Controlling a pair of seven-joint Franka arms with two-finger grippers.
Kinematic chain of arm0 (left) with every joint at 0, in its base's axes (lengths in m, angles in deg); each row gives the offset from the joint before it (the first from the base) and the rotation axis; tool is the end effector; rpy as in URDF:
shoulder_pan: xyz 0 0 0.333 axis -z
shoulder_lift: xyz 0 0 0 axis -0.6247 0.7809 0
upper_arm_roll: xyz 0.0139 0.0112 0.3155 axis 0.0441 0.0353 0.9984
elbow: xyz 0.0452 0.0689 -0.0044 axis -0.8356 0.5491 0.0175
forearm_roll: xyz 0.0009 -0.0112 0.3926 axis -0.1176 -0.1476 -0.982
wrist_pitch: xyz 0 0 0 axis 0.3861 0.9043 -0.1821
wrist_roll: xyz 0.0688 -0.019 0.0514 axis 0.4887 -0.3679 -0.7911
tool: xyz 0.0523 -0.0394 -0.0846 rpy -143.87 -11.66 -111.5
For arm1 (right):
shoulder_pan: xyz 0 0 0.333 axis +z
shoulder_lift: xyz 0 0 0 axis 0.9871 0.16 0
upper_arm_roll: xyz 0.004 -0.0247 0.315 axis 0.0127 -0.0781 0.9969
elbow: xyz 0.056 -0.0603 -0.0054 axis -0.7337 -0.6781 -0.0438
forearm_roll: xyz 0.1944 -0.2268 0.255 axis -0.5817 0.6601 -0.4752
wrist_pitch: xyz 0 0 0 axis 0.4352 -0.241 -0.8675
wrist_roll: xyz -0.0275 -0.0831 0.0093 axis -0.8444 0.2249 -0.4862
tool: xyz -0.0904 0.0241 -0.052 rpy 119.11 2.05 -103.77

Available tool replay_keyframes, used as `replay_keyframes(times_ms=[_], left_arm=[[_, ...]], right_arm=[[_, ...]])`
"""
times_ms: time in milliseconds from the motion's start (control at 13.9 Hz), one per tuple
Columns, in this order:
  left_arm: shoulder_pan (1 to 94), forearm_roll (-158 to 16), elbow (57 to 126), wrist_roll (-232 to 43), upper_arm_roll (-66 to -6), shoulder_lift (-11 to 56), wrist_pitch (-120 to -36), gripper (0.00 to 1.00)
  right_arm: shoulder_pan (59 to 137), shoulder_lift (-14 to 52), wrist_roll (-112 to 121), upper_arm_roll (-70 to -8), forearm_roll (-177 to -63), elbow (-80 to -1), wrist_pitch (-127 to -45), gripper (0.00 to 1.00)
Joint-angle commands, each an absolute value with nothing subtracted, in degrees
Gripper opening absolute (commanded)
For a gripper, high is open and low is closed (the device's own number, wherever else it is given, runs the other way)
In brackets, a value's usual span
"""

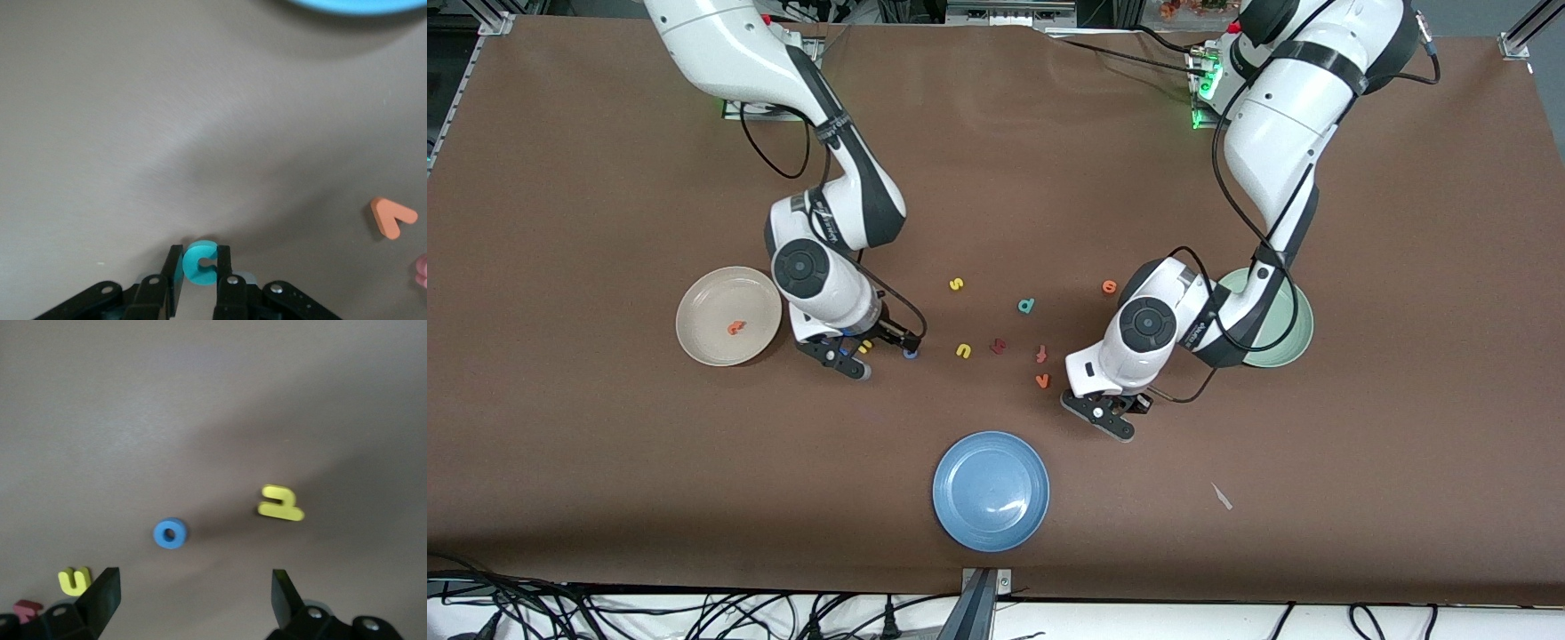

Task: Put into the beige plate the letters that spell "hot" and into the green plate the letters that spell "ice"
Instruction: 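Release t on the beige plate while the left gripper grasps the teal c, then place the teal c on the green plate while the right gripper grasps o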

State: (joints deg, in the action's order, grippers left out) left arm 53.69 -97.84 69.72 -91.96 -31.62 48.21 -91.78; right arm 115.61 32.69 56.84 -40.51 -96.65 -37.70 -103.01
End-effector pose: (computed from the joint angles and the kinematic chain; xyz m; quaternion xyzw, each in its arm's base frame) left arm 0.6744 -0.3143 0.1970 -0.9637 0.2635 -0.0399 0.0179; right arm 0.5970 0.3319 0.2300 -0.9706 0.2356 0.0294 0.0406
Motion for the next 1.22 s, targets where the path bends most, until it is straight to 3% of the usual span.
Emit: replay_keyframes(times_ms=[0, 216, 360, 576, 792, 1080, 1152], left_arm=[[50.98, -98.8, 70.82, -91.37, -32.03, 43.79, -85.26, 0.05], [48.95, -97.84, 71.17, -89.88, -32.47, 41.42, -71.65, 0.04], [47.89, -98.53, 75.63, -88.04, -32.38, 37.65, -67.13, 0.02], [43.68, -98.97, 88.1, -86.1, -32.47, 30.53, -69.31, 0.03], [40.43, -99.84, 101.38, -85.48, -32.38, 24.02, -78.25, 0.04], [35.95, -106.35, 105.18, -84.16, -32.47, 23.83, -80.65, 0.07], [35.33, -106.36, 105.8, -84.16, -32.47, 24.01, -81.44, 0.23]], right_arm=[[116.39, 37.2, 58.33, -40.92, -97.82, -31.75, -102.56, 1.0], [116.48, 38.44, 57.99, -40.92, -97.64, -31.57, -102.64, 0.99], [116.48, 39.58, 57.98, -40.92, -97.64, -31.4, -103.86, 0.98], [116.83, 40.29, 58.25, -40.57, -97.73, -31.4, -104.67, 0.89], [116.83, 40.81, 58.25, -40.57, -97.73, -31.4, -104.67, 0.84], [117.01, 41.08, 58.07, -40.57, -97.73, -31.4, -104.75, 0.71], [117.01, 41.16, 58.07, -40.57, -97.73, -31.4, -104.75, 0.66]])
